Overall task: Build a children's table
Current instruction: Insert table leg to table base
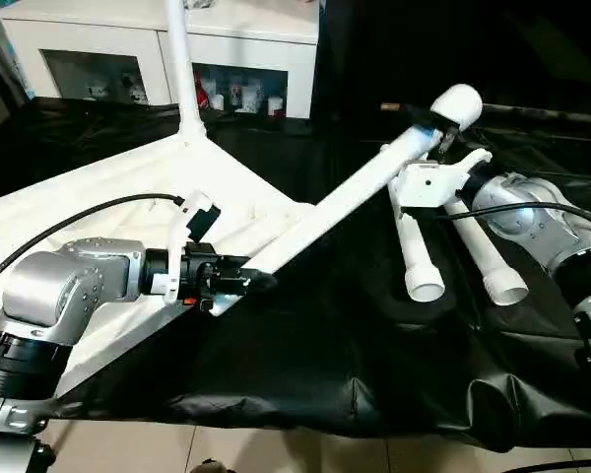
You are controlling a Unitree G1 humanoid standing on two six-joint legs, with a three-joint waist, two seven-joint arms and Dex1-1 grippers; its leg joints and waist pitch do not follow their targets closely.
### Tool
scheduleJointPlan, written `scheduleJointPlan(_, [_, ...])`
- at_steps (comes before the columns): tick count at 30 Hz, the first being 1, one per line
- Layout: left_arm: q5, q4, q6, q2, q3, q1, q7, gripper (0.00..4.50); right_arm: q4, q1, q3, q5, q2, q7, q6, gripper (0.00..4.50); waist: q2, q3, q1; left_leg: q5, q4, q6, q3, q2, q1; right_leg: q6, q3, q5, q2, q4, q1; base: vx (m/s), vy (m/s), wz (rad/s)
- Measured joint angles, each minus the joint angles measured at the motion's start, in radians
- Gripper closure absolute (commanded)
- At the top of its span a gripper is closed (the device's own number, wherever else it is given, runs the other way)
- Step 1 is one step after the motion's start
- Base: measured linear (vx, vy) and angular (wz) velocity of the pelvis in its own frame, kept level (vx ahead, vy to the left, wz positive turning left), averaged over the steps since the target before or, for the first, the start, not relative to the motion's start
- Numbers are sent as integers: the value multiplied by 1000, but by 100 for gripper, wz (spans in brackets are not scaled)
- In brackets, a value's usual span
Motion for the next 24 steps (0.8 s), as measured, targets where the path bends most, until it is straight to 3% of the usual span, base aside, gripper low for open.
scheduleJointPlan(4, [0,0,0,15,-1,0,-16,304,3,0,0,7,1,14,-12,152,0,0,0,0,0,0,0,0,0,0,0,0,0,0,0,0,0,0])
scheduleJointPlan(13, [0,0,-1,31,-1,0,-31,305,16,-1,2,7,4,24,-29,166,0,0,1,0,1,0,0,0,0,0,0,0,0,0,0,0,0,0])
scheduleJointPlan(16, [-1,25,-11,16,17,-21,-22,232,41,1,-2,15,5,42,-21,168,-1,0,3,0,2,0,0,0,-1,0,0,0,0,0,0,0,0,0])
scheduleJointPlan(18, [-62,76,-45,-34,138,-69,0,220,66,19,-9,34,6,58,-11,174,-2,1,6,0,3,0,-1,-1,-2,-1,-1,1,1,0,0,0,0,0])
scheduleJointPlan(20, [-155,145,-91,-90,304,-166,51,206,82,47,-9,53,21,69,-10,183,-2,2,2,0,4,0,0,-1,-2,-2,0,3,1,0,0,0,0,0])
scheduleJointPlan(22, [-243,211,-149,-125,441,-246,118,186,87,55,-11,61,31,82,-6,212,-1,1,-2,-1,5,1,0,-1,-1,-2,1,4,1,0,0,0,0,0])
scheduleJointPlan(24, [-295,265,-186,-140,516,-274,168,186,89,56,-30,81,30,89,3,218,0,1,-6,-1,5,1,0,-1,0,-1,2,4,1,0,0,0,0,0])
